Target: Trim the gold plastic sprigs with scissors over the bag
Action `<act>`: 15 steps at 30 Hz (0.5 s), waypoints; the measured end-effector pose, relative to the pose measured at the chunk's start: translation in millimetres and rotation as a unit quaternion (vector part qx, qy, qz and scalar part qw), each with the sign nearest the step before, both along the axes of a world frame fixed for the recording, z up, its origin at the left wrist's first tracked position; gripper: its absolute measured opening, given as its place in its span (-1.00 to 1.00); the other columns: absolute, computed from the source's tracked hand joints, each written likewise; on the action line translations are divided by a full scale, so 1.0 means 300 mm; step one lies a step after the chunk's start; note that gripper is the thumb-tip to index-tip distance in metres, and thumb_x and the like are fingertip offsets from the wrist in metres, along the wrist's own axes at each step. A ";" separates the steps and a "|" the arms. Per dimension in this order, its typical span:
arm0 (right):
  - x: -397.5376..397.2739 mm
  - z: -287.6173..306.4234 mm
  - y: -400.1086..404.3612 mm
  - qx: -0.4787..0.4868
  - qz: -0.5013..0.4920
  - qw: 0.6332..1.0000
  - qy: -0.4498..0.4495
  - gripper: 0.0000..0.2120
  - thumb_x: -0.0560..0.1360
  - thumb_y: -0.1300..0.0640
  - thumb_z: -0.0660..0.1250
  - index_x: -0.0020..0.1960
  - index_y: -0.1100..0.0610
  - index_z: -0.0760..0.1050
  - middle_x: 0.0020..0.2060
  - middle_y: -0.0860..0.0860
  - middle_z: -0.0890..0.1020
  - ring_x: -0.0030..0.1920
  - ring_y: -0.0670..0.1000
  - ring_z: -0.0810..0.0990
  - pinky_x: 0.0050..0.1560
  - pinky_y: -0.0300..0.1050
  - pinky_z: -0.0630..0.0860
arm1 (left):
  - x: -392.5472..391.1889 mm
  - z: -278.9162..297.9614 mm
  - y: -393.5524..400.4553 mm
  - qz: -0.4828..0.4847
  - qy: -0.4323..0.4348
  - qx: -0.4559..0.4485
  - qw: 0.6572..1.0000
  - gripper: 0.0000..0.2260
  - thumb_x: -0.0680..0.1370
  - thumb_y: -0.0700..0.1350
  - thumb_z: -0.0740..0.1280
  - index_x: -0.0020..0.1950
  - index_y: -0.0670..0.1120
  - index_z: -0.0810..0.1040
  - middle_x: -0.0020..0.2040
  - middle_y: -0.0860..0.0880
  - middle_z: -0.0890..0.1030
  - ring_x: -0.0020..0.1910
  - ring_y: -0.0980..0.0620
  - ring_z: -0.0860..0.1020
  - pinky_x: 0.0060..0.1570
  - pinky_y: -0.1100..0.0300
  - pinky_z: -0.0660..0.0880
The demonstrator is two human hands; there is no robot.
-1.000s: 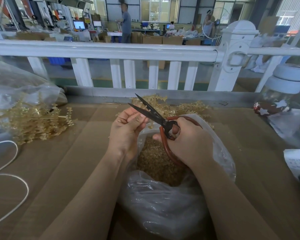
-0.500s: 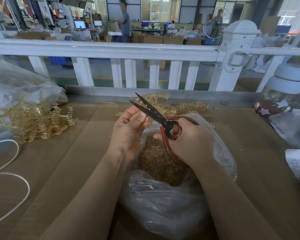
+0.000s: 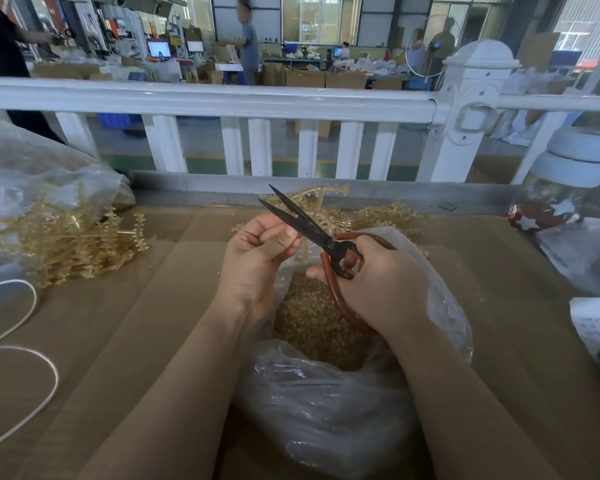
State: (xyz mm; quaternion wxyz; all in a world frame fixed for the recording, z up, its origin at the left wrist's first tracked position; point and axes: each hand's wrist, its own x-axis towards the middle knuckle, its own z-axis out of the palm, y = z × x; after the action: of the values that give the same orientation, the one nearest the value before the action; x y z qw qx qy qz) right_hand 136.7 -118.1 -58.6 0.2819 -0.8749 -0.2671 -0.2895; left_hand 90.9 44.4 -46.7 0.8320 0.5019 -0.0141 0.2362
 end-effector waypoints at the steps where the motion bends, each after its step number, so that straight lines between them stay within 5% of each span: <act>1: 0.000 0.000 0.001 0.002 0.000 1.000 -0.004 -0.25 0.37 -0.60 0.03 -0.06 0.01 0.62 -0.25 -0.15 0.67 -0.30 -0.15 0.51 -0.26 -0.26 0.56 | 0.000 -0.002 0.001 0.004 -0.001 0.006 1.000 -0.85 0.38 -0.29 0.40 -0.07 -0.24 0.56 -0.27 -0.05 0.62 -0.30 0.10 0.54 -0.18 0.29 0.52; 8: 0.005 0.004 -0.001 0.016 -0.005 0.999 -0.038 -0.35 0.39 -0.54 0.15 -0.06 0.02 0.62 -0.23 -0.14 0.66 -0.26 -0.22 0.40 -0.28 -0.32 0.46 | 0.002 -0.004 -0.003 0.022 -0.016 0.032 0.999 -0.84 0.53 -0.45 0.25 -0.17 -0.24 0.50 -0.37 -0.04 0.59 -0.37 0.09 0.56 -0.30 0.28 0.54; 15: 0.017 0.000 -0.005 0.011 -0.010 0.999 -0.036 -0.42 0.38 -0.50 0.27 -0.06 0.01 0.61 -0.21 -0.15 0.67 -0.23 -0.23 0.41 -0.28 -0.29 0.51 | 0.013 -0.015 -0.001 -0.010 -0.024 0.043 0.999 -0.94 0.44 -0.28 0.34 -0.11 -0.23 0.54 -0.30 -0.06 0.51 -0.31 0.09 0.45 -0.20 0.28 0.47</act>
State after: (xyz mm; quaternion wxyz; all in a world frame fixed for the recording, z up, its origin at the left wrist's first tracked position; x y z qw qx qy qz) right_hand 141.8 -119.5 -58.7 0.2783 -0.8635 -0.2648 -0.3267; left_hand 94.9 44.0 -51.3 0.8115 0.5309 -0.0497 0.2389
